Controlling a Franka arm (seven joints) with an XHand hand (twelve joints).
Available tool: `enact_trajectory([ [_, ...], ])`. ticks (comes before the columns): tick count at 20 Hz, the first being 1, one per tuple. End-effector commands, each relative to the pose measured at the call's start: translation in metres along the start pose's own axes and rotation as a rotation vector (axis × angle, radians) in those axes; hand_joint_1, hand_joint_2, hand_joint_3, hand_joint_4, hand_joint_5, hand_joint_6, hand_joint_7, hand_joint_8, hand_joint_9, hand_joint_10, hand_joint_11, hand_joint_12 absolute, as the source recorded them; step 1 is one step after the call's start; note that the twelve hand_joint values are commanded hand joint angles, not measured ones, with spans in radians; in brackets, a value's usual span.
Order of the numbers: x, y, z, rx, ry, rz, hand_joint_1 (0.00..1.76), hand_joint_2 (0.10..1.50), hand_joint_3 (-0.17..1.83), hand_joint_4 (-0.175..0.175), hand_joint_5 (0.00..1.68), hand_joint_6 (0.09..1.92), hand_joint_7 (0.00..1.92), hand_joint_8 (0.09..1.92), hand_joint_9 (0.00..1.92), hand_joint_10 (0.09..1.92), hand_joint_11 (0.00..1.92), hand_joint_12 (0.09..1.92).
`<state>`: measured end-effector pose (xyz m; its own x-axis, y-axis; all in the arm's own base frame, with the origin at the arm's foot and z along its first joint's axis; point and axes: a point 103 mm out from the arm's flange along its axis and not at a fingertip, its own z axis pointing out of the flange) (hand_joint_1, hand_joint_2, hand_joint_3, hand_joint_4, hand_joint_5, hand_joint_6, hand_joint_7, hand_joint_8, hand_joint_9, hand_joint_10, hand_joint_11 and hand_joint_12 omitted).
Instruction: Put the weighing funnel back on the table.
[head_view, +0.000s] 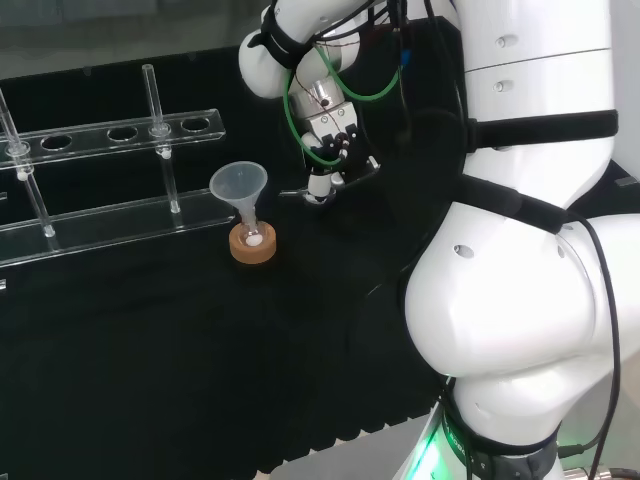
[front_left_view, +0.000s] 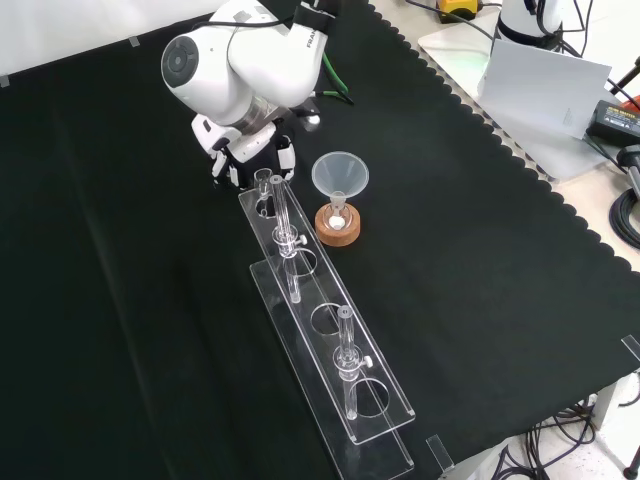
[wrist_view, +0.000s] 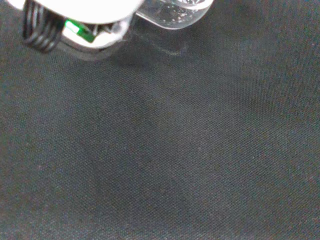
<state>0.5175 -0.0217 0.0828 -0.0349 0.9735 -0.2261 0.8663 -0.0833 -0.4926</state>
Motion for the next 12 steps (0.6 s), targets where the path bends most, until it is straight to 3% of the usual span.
enact_trajectory([
  [1, -0.0016, 0.0033, 0.0019, 0.008, 0.002, 0.001, 1.13, 0.62, 0.67, 0.175, 1.34, 0.56, 0.47, 0.59, 0.82, 0.39, 0.65, 1.16],
  [4, -0.0018, 0.0041, 0.0027, 0.017, 0.022, -0.005, 1.11, 0.73, 0.52, 0.175, 1.27, 0.62, 0.45, 0.59, 0.81, 0.39, 0.64, 1.16],
  [6, -0.0024, 0.0029, 0.0033, 0.031, 0.03, -0.004, 0.98, 0.74, 0.45, 0.117, 1.08, 0.61, 0.41, 0.6, 0.77, 0.41, 0.59, 1.19],
  [9, -0.0045, -0.0005, 0.0032, 0.048, 0.031, 0.004, 0.9, 0.69, 0.5, 0.029, 0.66, 0.52, 0.31, 0.61, 0.65, 0.47, 0.45, 1.26],
  [12, -0.0062, -0.0039, 0.0017, 0.1, 0.038, -0.009, 0.87, 0.66, 0.55, -0.005, 0.4, 0.29, 0.18, 0.62, 0.49, 0.56, 0.34, 1.31],
])
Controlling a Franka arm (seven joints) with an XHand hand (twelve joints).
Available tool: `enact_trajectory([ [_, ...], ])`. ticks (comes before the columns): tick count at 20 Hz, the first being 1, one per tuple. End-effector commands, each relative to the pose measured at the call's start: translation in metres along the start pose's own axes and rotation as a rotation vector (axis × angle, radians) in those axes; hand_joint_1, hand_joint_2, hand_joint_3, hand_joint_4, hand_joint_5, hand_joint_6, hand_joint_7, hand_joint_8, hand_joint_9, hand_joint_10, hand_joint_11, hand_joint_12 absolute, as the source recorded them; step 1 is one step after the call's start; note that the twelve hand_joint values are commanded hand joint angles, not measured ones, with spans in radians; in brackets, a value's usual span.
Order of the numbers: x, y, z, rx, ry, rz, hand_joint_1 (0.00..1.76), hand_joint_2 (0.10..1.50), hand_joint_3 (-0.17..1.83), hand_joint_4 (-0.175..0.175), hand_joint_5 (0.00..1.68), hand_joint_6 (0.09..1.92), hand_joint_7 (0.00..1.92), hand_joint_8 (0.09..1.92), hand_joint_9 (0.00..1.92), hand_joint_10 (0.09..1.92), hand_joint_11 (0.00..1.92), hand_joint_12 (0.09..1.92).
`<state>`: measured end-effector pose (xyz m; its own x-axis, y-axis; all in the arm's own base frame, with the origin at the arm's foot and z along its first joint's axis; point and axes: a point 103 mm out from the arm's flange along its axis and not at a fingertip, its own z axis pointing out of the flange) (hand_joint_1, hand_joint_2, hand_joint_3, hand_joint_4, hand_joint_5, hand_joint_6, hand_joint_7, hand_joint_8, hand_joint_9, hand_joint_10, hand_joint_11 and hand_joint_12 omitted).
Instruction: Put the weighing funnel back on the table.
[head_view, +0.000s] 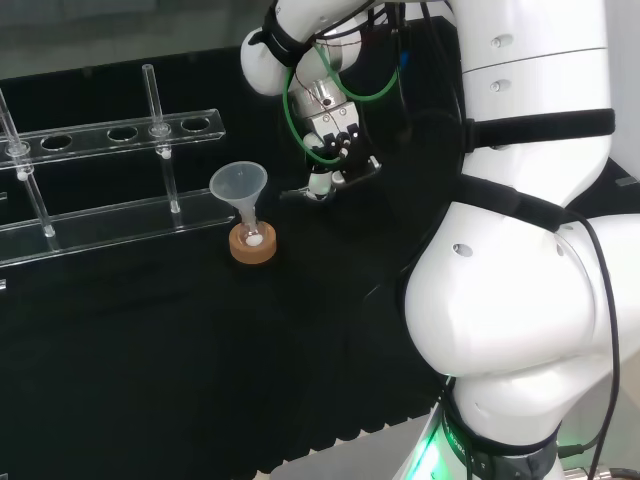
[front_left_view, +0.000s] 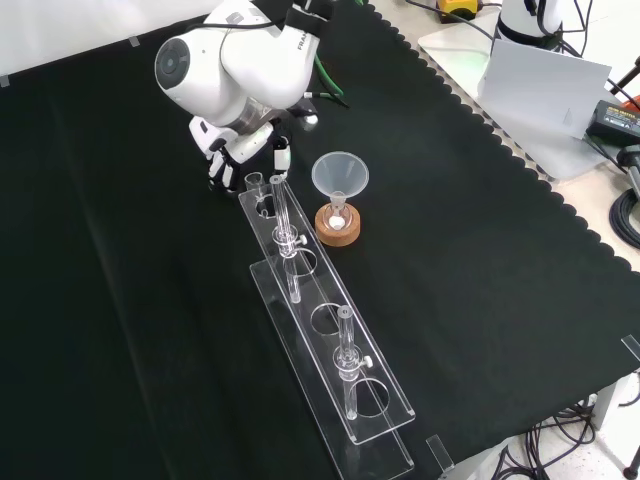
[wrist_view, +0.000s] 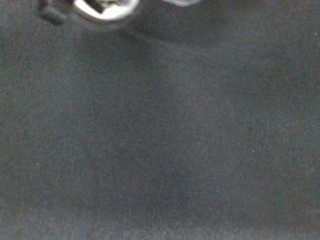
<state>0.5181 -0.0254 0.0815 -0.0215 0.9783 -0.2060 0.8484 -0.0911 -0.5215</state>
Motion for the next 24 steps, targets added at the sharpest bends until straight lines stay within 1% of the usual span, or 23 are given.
enact_trajectory([
  [1, -0.003, -0.007, 0.0, 0.084, 0.008, -0.013, 0.85, 0.66, 0.55, -0.007, 0.32, 0.2, 0.11, 0.61, 0.4, 0.57, 0.27, 1.33],
  [3, -0.003, -0.012, -0.001, 0.096, 0.005, -0.012, 0.82, 0.65, 0.56, -0.006, 0.2, 0.09, 0.03, 0.48, 0.25, 0.62, 0.15, 1.37],
  [5, -0.003, -0.018, -0.004, 0.095, 0.003, -0.006, 0.8, 0.64, 0.55, -0.004, 0.14, 0.09, 0.01, 0.33, 0.16, 0.64, 0.08, 1.39],
  [7, -0.005, -0.028, -0.011, 0.079, 0.007, 0.0, 0.79, 0.64, 0.54, -0.001, 0.11, 0.09, 0.0, 0.23, 0.11, 0.66, 0.04, 1.4],
  [10, -0.009, -0.045, -0.025, 0.047, 0.015, 0.022, 0.77, 0.64, 0.53, 0.0, 0.08, 0.09, 0.0, 0.18, 0.08, 0.68, 0.01, 1.41],
  [15, -0.012, -0.079, -0.049, 0.001, 0.007, 0.053, 0.76, 0.64, 0.53, 0.001, 0.08, 0.09, 0.0, 0.18, 0.08, 0.69, 0.01, 1.42],
  [17, -0.012, -0.094, -0.058, -0.033, 0.005, 0.068, 0.75, 0.64, 0.52, 0.002, 0.09, 0.09, 0.01, 0.19, 0.09, 0.69, 0.02, 1.42],
  [20, -0.01, -0.116, -0.07, -0.076, 0.002, 0.086, 0.75, 0.66, 0.5, 0.002, 0.13, 0.09, 0.01, 0.32, 0.16, 0.69, 0.07, 1.41],
  [24, -0.002, -0.143, -0.082, -0.113, -0.01, 0.089, 0.74, 0.67, 0.49, 0.002, 0.18, 0.09, 0.04, 0.46, 0.24, 0.69, 0.12, 1.39],
])
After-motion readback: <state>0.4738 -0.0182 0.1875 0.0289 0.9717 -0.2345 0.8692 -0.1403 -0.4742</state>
